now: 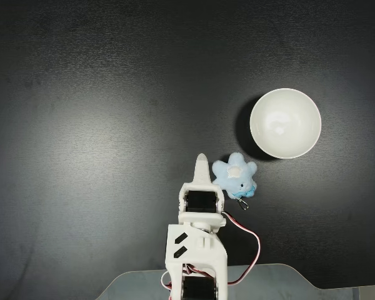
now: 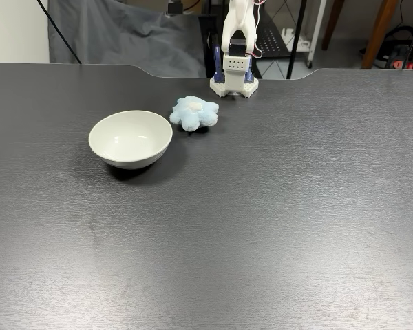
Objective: Grasp a skyblue doll and put it in the white bowl.
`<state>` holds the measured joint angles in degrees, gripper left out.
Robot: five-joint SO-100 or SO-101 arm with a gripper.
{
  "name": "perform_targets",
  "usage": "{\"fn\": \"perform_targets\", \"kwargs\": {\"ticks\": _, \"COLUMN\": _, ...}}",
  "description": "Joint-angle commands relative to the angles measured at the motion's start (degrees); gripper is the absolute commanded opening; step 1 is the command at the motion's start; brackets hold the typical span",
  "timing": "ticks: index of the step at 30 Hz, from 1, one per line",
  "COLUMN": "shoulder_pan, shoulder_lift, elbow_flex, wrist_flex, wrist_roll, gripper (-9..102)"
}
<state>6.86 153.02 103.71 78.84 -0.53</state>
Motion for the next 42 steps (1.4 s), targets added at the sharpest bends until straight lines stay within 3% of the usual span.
{"fn": "perform_targets", "kwargs": {"ticks": 1, "shoulder_pan": 2.81, "shoulder_lift": -7.29, "elbow_flex": -15.12, "wrist_flex": 10.11, "wrist_roll": -1.67, "gripper": -1}}
{"fn": "perform_targets", "kwargs": {"ticks": 6, "shoulder_pan": 8.00, "shoulder_lift": -15.73, "elbow_flex": -25.05, "wrist_flex": 23.12, "wrist_roll": -11.25, "gripper": -1}}
{"fn": "perform_targets", "kwargs": {"ticks": 19, "shoulder_pan": 19.78, "shoulder_lift": -22.06, "elbow_flex": -23.12, "wrist_flex": 22.76, "wrist_roll": -48.16, "gripper": -1}}
{"fn": "perform_targets", "kwargs": {"ticks": 24, "shoulder_pan": 28.21, "shoulder_lift": -28.74, "elbow_flex": -16.79, "wrist_flex": 22.76, "wrist_roll": -55.02, "gripper": -1}}
{"fn": "perform_targets", "kwargs": {"ticks": 29, "shoulder_pan": 29.27, "shoulder_lift": -29.88, "elbow_flex": -9.93, "wrist_flex": 22.76, "wrist_roll": -62.49, "gripper": -1}}
{"fn": "perform_targets", "kwargs": {"ticks": 42, "shoulder_pan": 28.48, "shoulder_lift": -30.15, "elbow_flex": 4.22, "wrist_flex": 22.76, "wrist_roll": -63.54, "gripper": -1}}
